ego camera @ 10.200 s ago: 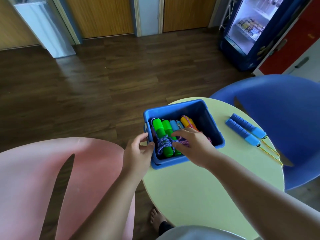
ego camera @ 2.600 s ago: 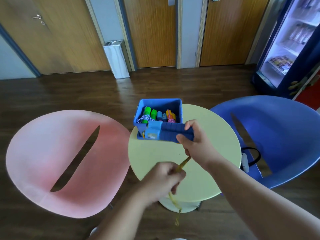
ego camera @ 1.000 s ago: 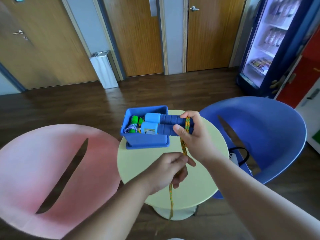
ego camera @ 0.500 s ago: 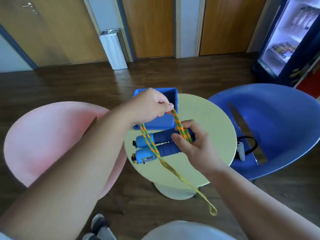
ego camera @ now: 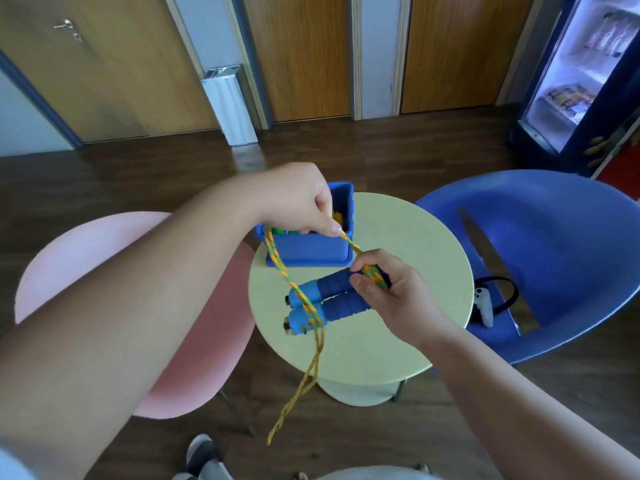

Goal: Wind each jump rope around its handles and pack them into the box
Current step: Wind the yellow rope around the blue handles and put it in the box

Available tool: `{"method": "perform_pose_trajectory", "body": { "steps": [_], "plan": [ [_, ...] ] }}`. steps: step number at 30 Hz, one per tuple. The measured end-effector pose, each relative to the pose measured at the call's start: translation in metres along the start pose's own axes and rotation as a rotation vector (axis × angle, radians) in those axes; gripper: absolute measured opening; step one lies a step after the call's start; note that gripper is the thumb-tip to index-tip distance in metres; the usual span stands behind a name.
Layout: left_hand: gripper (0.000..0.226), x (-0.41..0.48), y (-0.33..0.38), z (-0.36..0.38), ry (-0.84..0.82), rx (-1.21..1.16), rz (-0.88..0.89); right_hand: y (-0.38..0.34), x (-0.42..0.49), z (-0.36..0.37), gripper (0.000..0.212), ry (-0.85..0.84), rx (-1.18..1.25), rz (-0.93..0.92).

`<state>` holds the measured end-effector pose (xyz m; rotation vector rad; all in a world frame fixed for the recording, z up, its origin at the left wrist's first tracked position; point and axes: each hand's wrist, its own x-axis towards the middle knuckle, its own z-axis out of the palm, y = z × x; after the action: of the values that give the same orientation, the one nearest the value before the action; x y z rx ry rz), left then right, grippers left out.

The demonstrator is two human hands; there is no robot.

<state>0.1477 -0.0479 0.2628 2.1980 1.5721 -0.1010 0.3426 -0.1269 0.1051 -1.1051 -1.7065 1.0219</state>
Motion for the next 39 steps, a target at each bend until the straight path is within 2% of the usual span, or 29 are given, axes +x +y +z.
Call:
{"method": "perform_pose_trajectory", "body": {
  "steps": [3, 5, 7, 9, 11, 14, 17, 18, 19, 20, 21, 23, 25, 27, 30, 35, 37, 39],
  "plan": [
    [0.019, 0.002, -0.004, -0.007, -0.208, -0.015, -0.067, 0.011, 0.007, -0.017, 0.023, 0.052, -0.055, 0.06],
    [0.017, 0.003, -0.007, -0.007, -0.256, -0.087, -0.091, 0.014, 0.011, -0.026, 0.023, 0.047, -0.095, 0.069],
    [0.017, 0.011, -0.011, -0.002, -0.22, -0.077, -0.057, 0.016, 0.012, -0.032, 0.021, 0.058, -0.109, 0.054],
    [0.018, 0.017, -0.017, 0.008, -0.092, -0.071, -0.012, 0.017, 0.011, -0.037, 0.017, 0.066, -0.03, 0.042],
    [0.021, 0.021, -0.018, 0.018, 0.055, -0.229, 0.031, 0.012, 0.009, -0.043, 0.011, 0.059, 0.108, 0.025],
    [0.019, 0.037, -0.032, 0.056, 0.121, -0.649, -0.021, 0.0, 0.012, -0.053, 0.007, 0.06, 0.3, 0.011],
    [0.027, 0.082, -0.096, 0.131, -0.084, -0.945, -0.16, -0.012, 0.022, -0.061, 0.007, 0.055, 0.424, 0.009],
    [0.025, 0.085, -0.099, 0.155, -0.1, -0.994, -0.11, -0.014, 0.026, -0.063, 0.003, 0.043, 0.441, 0.0],
    [0.018, 0.082, -0.086, 0.173, -0.075, -0.968, -0.029, -0.014, 0.031, -0.064, 0.004, 0.031, 0.441, -0.007],
    [0.017, 0.071, -0.059, 0.182, -0.123, -1.017, -0.071, -0.012, 0.037, -0.066, 0.008, 0.021, 0.433, -0.012],
    [0.022, 0.057, -0.016, 0.177, -0.101, -1.035, -0.16, -0.008, 0.044, -0.067, 0.012, 0.008, 0.427, -0.01],
    [0.032, 0.04, 0.041, 0.185, -0.081, -1.085, -0.106, 0.006, 0.057, -0.068, 0.014, -0.018, 0.375, 0.003],
    [0.036, 0.035, 0.056, 0.192, -0.017, -1.113, -0.07, 0.024, 0.065, -0.068, 0.015, -0.031, 0.258, 0.013],
    [0.036, 0.035, 0.058, 0.186, 0.056, -1.076, -0.138, 0.04, 0.066, -0.065, 0.015, -0.06, 0.188, 0.029],
    [0.031, 0.031, 0.057, 0.168, 0.156, -1.103, -0.08, 0.056, 0.067, -0.058, 0.014, -0.127, 0.164, 0.021],
    [0.028, 0.034, 0.028, 0.124, 0.235, -1.141, -0.085, 0.049, 0.075, -0.047, 0.011, -0.112, 0.185, 0.002],
    [0.029, 0.035, 0.015, 0.104, 0.232, -1.089, -0.08, 0.043, 0.076, -0.041, 0.014, -0.105, 0.218, -0.032],
    [0.031, 0.04, 0.001, 0.082, 0.234, -0.905, -0.085, 0.037, 0.078, -0.032, 0.025, -0.076, 0.26, -0.025]
  ]
}}
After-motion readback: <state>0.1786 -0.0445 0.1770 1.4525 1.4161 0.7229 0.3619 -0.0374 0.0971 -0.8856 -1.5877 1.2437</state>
